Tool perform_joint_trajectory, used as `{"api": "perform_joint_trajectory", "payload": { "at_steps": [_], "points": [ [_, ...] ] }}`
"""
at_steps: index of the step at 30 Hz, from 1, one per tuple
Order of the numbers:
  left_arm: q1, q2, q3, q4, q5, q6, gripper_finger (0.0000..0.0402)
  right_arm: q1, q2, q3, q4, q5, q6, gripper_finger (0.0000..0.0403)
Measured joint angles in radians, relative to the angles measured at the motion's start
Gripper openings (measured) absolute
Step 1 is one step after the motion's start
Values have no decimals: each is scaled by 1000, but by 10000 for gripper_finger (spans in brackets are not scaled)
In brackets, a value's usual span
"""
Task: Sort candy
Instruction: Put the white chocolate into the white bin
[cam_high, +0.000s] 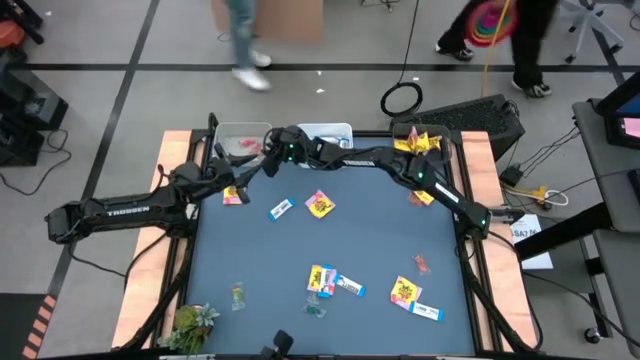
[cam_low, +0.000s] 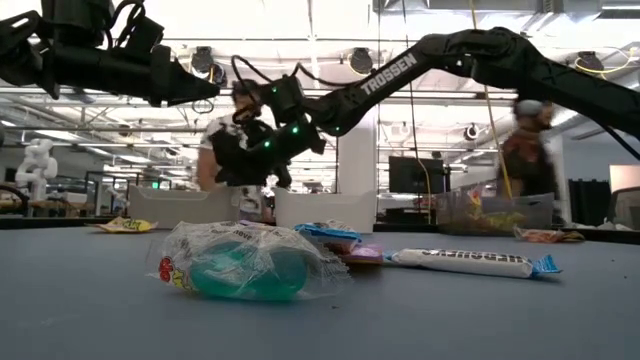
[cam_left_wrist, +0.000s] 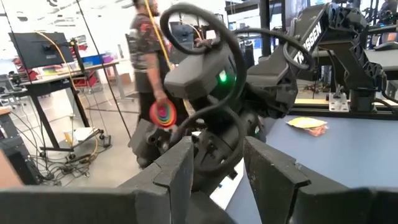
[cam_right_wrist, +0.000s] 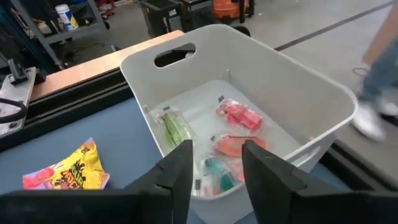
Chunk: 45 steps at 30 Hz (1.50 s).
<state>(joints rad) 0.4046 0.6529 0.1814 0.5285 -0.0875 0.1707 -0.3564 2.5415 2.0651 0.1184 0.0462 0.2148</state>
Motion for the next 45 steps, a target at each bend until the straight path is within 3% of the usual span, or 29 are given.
{"api": "perform_joint_trajectory", "payload": {
  "at_steps": [4, 10, 16, 20, 27, 35, 40, 45],
  "points": [
    [0, 0, 0, 0, 0, 0, 148, 9, -43, 0, -53, 3, -46, 106],
    [0, -15, 0, 1, 0, 0, 148, 40, -101, 0, -154, 55, -193, 13],
    [-1, -63, 0, -43, 31, 0, 148, 55, -109, -68, -192, 93, -185, 3],
    [-1, -91, 0, -65, 32, -1, 148, 98, -170, -207, -115, 82, -175, 1],
    [-1, -100, 0, -72, 75, -7, 148, 161, -440, -600, 48, 102, -130, 0],
    [-1, -72, 0, -103, 166, -52, 148, 274, -766, -972, 23, 117, -71, 0],
    [-1, -20, 0, -90, 269, -53, 148, 346, -898, -1104, 8, -9, -21, 0],
    [-1, 29, 0, -86, 282, -46, 148, 430, -913, -1173, -4, -125, -16, 6]
  ]
}}
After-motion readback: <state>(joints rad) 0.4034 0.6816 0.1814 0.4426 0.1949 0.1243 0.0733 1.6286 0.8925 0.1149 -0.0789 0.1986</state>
